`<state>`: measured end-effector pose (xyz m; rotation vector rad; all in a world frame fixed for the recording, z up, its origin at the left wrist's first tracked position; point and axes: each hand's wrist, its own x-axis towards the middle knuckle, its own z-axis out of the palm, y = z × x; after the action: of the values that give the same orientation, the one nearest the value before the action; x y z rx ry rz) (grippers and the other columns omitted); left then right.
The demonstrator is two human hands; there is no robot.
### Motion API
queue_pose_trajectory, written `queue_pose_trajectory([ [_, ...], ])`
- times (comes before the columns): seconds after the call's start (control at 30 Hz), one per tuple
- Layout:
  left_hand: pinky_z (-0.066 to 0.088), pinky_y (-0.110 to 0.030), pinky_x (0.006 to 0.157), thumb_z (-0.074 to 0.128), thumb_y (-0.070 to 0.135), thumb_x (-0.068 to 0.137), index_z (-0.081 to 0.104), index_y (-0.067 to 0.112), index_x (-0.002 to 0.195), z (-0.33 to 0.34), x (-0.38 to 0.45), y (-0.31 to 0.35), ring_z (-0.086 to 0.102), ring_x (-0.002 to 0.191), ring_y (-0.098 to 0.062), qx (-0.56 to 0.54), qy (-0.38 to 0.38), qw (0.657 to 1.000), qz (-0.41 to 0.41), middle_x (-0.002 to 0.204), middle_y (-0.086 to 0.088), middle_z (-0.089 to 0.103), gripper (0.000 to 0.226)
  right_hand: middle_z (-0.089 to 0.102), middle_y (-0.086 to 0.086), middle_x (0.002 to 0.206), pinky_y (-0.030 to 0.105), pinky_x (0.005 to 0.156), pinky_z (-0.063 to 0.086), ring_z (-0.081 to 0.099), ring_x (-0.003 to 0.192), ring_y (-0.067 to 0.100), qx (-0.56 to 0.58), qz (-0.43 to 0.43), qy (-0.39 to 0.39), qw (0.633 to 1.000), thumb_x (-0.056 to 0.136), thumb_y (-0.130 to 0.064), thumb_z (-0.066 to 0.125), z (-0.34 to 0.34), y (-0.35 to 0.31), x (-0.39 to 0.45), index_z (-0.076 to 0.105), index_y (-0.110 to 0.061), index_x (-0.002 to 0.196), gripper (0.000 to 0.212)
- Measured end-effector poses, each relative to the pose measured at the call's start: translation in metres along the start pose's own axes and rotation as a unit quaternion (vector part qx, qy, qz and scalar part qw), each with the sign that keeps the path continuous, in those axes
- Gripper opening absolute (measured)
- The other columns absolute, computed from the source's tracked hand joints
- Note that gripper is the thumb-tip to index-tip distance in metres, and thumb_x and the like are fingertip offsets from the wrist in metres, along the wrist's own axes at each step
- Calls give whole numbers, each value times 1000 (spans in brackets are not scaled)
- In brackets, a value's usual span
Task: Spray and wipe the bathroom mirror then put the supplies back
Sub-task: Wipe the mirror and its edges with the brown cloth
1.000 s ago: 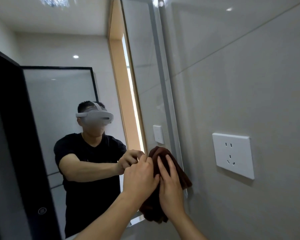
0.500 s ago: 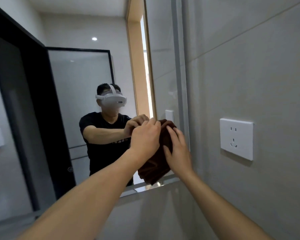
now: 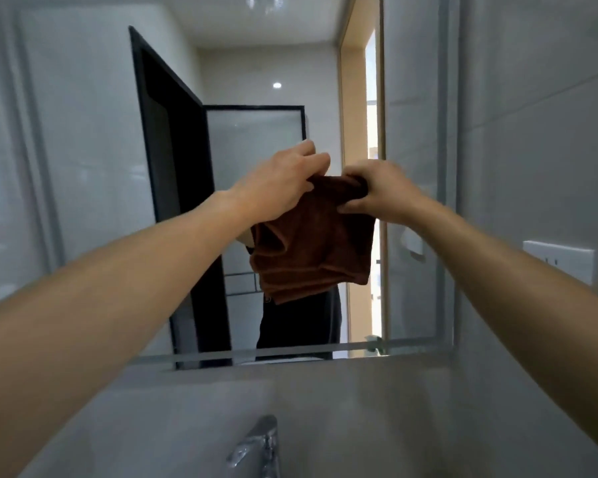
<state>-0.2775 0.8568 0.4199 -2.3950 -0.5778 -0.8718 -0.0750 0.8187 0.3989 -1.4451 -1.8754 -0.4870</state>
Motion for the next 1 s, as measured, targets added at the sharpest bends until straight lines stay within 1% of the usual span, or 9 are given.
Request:
queue_pose_trajectory([
  [0.1,46,-32,76,64,9,92,56,10,101,-30,-31,-16,57,87,-22,-38,6,998,-45,95,1,56,11,58,-10,80,25,65,44,56,77,7,63,-24,-26,997,83,-22,77,-2,-36,3,61,-22,87,16],
  [0.23,45,-12,66,69,21,92,62,15,107,-51,-78,-26,64,84,-17,-126,-9,980,-152,84,9,60,18,59,-8,79,25,64,42,56,76,10,106,-28,-63,992,85,-19,76,4,-75,0,59,-28,80,20],
  [0.37,58,-28,77,74,40,87,70,21,112,-57,-128,-33,70,90,-13,-246,-156,930,-224,99,3,72,31,64,-2,83,31,70,50,61,83,18,134,-4,-116,984,82,-17,79,10,-104,-7,64,-25,79,17],
  [0.5,57,-43,79,75,24,86,75,11,90,-65,-168,-40,69,81,-26,-136,-224,944,-203,83,-11,73,14,69,2,91,38,80,54,64,88,20,92,-10,-159,983,79,-15,81,17,-124,-21,70,-20,92,17],
  [0.6,55,-38,75,76,21,85,74,10,91,-80,-185,-38,66,81,-24,-76,-195,960,-187,83,-10,70,13,67,-14,86,28,76,52,62,84,9,93,-30,-204,974,80,-10,80,21,-134,-42,70,-18,96,21],
  [0.67,55,-35,75,78,20,82,74,16,91,-90,-195,-37,66,83,-20,-98,-194,958,-186,84,-3,69,10,64,-26,81,13,73,46,60,79,-3,119,-35,-208,970,80,-5,79,23,-141,-55,69,-12,97,21],
  [0.73,57,-37,77,79,17,81,73,20,90,-95,-204,-34,68,84,-21,-136,-216,947,-195,85,-2,70,11,62,-31,81,8,71,44,59,77,-7,137,-32,-209,968,80,-2,78,25,-148,-65,68,-7,98,21],
  [0.9,61,-44,81,70,8,88,68,18,88,-100,-230,-23,71,89,-29,-243,-222,911,-248,90,-10,71,11,62,-17,83,27,73,44,58,82,7,100,-10,-250,963,82,-11,79,29,-168,-90,68,-20,89,16],
  [1.0,57,-39,73,68,14,92,64,25,88,-97,-240,-18,68,87,-21,-188,-220,937,-197,89,-2,67,13,65,-6,89,34,77,47,58,86,15,16,-18,-260,965,82,-22,80,28,-179,-103,69,-22,93,15],
])
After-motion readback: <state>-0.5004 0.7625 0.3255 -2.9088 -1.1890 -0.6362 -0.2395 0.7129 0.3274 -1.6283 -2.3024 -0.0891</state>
